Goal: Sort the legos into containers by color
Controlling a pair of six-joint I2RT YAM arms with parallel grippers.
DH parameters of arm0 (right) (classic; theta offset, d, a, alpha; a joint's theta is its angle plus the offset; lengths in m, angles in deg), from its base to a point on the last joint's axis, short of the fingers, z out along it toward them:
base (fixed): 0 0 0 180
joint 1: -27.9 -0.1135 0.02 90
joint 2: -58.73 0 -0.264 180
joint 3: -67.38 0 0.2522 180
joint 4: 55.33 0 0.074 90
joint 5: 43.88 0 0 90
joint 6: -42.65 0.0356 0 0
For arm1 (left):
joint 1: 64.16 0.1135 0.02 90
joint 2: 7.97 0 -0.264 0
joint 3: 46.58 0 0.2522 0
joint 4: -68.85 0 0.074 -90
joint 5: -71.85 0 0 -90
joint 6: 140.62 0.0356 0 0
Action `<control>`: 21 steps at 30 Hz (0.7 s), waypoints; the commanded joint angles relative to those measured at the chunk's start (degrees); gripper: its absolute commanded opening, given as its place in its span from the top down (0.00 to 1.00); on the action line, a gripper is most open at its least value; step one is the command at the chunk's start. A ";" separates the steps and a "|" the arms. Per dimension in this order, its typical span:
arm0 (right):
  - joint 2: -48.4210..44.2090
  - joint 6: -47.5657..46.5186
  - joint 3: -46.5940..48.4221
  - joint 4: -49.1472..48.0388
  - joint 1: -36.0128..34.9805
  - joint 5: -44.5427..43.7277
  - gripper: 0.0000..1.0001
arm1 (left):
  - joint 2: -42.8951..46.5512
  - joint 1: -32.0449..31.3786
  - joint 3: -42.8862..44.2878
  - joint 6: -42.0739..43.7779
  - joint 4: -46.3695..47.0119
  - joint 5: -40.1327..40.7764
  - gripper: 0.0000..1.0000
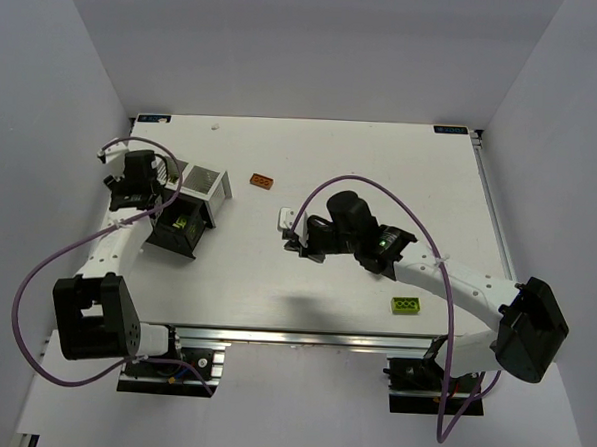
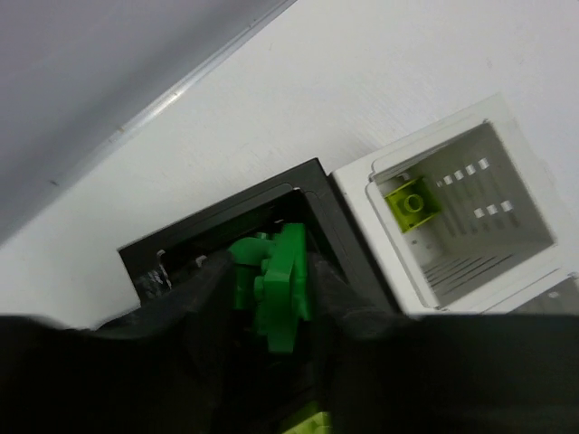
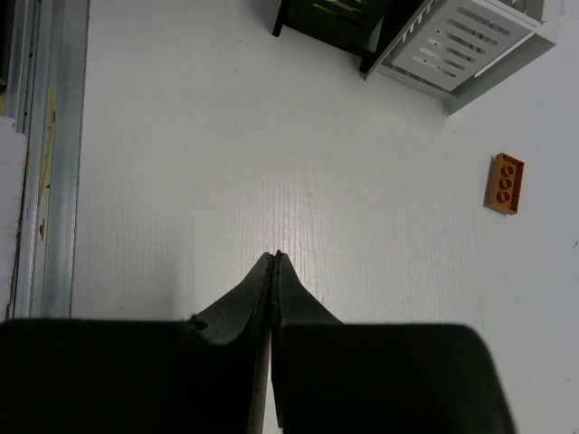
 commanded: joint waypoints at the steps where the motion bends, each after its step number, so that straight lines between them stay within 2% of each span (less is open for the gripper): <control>1: -1.16 0.75 0.82 -1.39 0.41 0.99 0.97 | 1.18 0.30 1.88 -1.75 -2.00 2.18 0.33; 4: -0.98 0.75 0.91 -1.39 0.59 0.90 0.95 | 3.47 0.30 1.62 -2.28 -1.74 0.95 0.19; 8: -1.07 0.66 0.99 -1.31 1.20 0.64 0.93 | 7.07 0.30 0.48 -3.16 -0.25 -3.61 0.17; 11: -1.42 0.40 1.17 -1.48 1.99 0.02 0.89 | 12.77 0.22 -1.63 -1.33 5.52 -13.35 0.18; 12: -1.59 0.48 1.26 -1.57 2.52 0.02 0.85 | 14.62 0.22 -4.42 -0.62 8.08 -21.91 0.18; 13: -1.86 0.66 1.26 -1.74 3.05 -0.41 0.81 | 18.12 0.22 -5.84 -0.18 10.37 -26.26 0.18; 14: -2.56 1.44 1.17 -1.92 4.70 -0.51 0.73 | 19.54 0.22 -7.07 0.17 14.57 -30.56 0.18; 15: -3.00 2.23 1.08 -2.88 5.77 -0.59 0.42 | 20.60 0.04 -9.00 0.09 17.65 -35.65 0.16; 16: -3.53 3.28 0.91 -3.41 7.17 -0.68 0.14 | 21.13 -0.22 -9.54 -0.34 19.34 -42.67 0.14; 17: -4.40 6.17 0.82 -3.94 10.40 -0.68 0.11 | 21.05 -0.48 -9.72 -1.83 22.05 -45.52 0.11; 19: -5.20 10.22 0.38 -7.27 14.46 -1.12 0.11 | 19.13 -1.97 -8.68 -3.24 24.44 -51.58 0.02; 20: -5.46 13.72 0.21 -8.59 19.00 -2.25 0.11 | 16.25 -2.59 -8.15 -4.82 27.41 -57.79 0.02; 21: -5.29 20.19 0.20 -9.56 21.31 -3.48 0.11 | 14.39 -4.34 -7.53 -5.88 29.27 -60.38 0.02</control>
